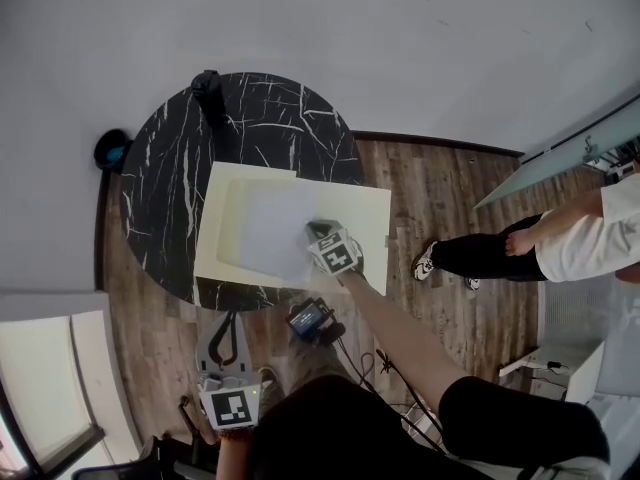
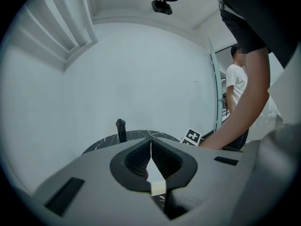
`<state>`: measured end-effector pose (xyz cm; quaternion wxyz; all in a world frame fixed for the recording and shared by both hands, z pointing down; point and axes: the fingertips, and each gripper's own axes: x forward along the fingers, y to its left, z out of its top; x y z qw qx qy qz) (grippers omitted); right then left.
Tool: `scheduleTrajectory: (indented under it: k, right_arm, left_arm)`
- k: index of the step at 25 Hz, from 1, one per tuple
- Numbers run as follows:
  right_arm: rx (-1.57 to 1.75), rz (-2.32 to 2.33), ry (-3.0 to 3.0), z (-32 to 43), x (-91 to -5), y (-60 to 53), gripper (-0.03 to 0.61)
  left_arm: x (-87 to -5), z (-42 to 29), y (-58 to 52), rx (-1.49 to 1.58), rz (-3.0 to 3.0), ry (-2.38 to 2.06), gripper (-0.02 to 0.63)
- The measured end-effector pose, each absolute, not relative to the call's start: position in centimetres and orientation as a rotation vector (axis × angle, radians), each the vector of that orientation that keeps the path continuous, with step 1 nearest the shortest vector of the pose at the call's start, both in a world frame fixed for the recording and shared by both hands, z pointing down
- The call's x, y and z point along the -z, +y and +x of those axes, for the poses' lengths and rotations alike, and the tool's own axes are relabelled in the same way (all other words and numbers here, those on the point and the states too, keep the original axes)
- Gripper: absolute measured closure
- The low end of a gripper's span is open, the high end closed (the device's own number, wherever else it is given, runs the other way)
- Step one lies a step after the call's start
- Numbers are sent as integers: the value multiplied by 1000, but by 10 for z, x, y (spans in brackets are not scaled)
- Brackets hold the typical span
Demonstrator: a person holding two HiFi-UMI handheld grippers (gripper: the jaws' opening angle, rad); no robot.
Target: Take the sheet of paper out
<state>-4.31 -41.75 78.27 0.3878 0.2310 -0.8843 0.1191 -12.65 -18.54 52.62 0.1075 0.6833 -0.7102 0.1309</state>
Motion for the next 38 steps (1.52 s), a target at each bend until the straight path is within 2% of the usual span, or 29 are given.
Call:
scheduleTrajectory:
  k: [38]
  right_arm:
    - [-250,967,-2239,60,-703,-411,581]
  left_arm:
    - [-505,-96,-166,-321,2287,-1939,609]
